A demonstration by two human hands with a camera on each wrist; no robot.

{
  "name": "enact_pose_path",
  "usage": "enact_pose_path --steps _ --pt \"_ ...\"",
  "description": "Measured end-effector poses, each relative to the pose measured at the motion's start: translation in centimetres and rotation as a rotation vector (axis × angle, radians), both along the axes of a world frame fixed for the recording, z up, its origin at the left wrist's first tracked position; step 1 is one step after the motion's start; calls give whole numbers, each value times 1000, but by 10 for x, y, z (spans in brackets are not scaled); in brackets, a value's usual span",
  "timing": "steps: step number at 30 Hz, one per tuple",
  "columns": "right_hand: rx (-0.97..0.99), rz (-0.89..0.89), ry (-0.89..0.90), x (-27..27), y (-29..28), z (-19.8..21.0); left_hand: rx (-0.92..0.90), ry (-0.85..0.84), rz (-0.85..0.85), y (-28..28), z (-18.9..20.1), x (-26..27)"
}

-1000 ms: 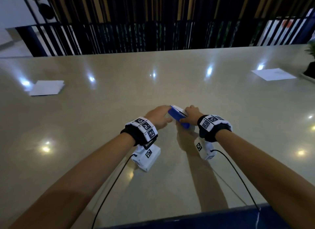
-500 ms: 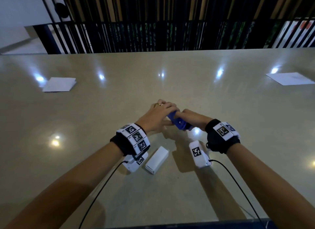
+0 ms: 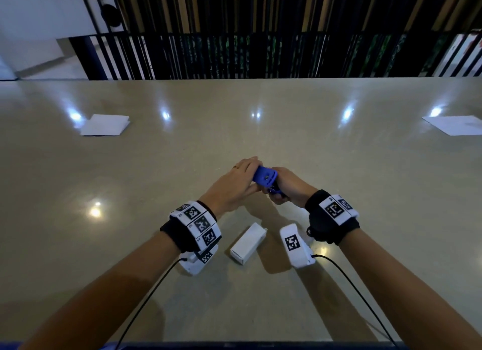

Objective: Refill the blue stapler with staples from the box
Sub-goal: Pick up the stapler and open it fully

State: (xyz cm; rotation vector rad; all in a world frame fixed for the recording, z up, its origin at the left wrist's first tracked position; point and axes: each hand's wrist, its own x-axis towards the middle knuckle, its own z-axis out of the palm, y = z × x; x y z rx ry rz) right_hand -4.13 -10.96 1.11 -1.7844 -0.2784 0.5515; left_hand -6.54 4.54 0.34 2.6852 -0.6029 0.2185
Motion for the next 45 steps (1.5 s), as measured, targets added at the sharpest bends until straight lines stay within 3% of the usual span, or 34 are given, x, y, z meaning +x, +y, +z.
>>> enact_pose_path --steps 9,14,18,25,31,34,39,45 --pt "81 -24 87 3 5 -6 -106 88 33 1 1 0" --pt "193 -79 141 -1 -9 -18 -738 208 174 17 0 15" --pt "168 -57 34 0 -12 -20 -774 255 169 23 3 22" --pt "85 35 -110 7 -20 -19 -1285 382 288 26 6 30" --pt "107 39 -188 6 -21 -14 -1758 665 260 36 0 32" --pt "152 -16 -152 11 -27 -13 -1813 658 259 40 -6 31" --pt "297 -225 -82 21 -41 -12 -1732 505 323 54 -13 34" --pt "475 -483 51 37 -53 -15 -1486 655 218 59 -8 25"
